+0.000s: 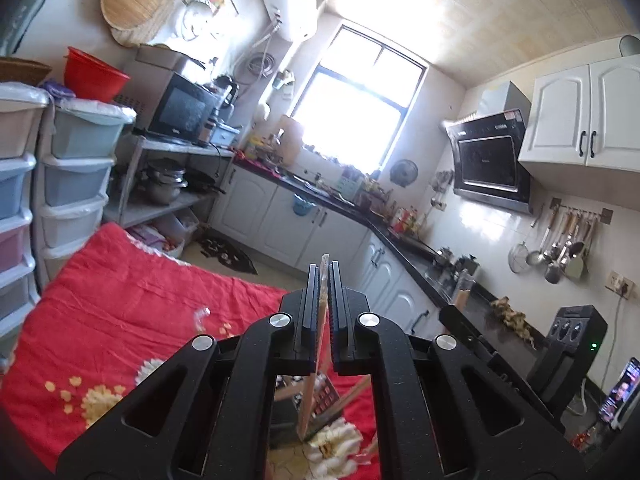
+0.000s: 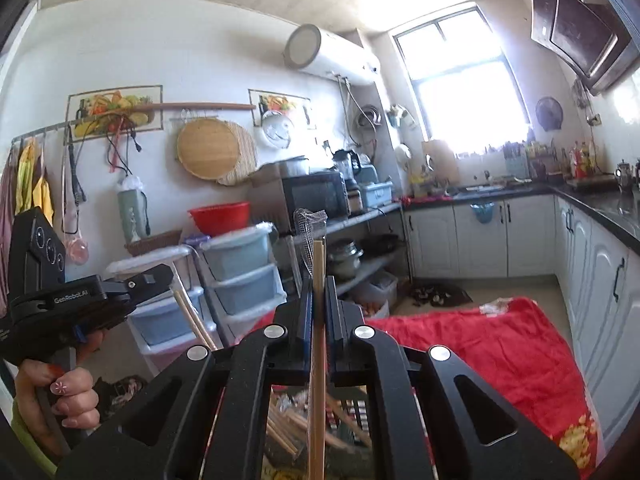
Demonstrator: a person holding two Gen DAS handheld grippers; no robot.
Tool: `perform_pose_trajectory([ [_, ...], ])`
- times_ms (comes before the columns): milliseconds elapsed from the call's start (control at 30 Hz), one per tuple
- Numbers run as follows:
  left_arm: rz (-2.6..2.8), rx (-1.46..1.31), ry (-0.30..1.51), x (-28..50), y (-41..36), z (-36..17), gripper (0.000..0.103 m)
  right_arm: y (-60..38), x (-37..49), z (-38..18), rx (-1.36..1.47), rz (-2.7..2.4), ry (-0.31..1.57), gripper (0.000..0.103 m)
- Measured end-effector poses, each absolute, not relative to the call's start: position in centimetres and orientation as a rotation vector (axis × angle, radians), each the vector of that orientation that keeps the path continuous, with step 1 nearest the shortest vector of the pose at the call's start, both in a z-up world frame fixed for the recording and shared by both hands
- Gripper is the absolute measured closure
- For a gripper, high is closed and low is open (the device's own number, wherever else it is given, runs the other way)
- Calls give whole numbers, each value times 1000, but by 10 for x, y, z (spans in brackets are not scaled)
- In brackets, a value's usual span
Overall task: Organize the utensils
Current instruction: 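Lift both held chopsticks upright and carry them over the green caddy, then lower both held chopsticks down into the green caddy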
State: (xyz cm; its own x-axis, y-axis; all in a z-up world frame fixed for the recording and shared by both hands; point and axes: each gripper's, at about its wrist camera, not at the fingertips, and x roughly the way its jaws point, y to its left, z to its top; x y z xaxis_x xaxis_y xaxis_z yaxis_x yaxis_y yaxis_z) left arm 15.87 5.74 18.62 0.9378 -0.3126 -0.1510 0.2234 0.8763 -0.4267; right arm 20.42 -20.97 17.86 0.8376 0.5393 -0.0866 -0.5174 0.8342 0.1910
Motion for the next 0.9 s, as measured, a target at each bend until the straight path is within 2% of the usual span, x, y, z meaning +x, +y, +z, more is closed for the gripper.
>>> perform_pose_trajectory([
  [467,-199,-415,167,169,51,175,101,-201,218,174,135,458,-59,98],
  [900,-177,-401,140,174,41,161,101,-182,243,135,80,382,-58,97],
])
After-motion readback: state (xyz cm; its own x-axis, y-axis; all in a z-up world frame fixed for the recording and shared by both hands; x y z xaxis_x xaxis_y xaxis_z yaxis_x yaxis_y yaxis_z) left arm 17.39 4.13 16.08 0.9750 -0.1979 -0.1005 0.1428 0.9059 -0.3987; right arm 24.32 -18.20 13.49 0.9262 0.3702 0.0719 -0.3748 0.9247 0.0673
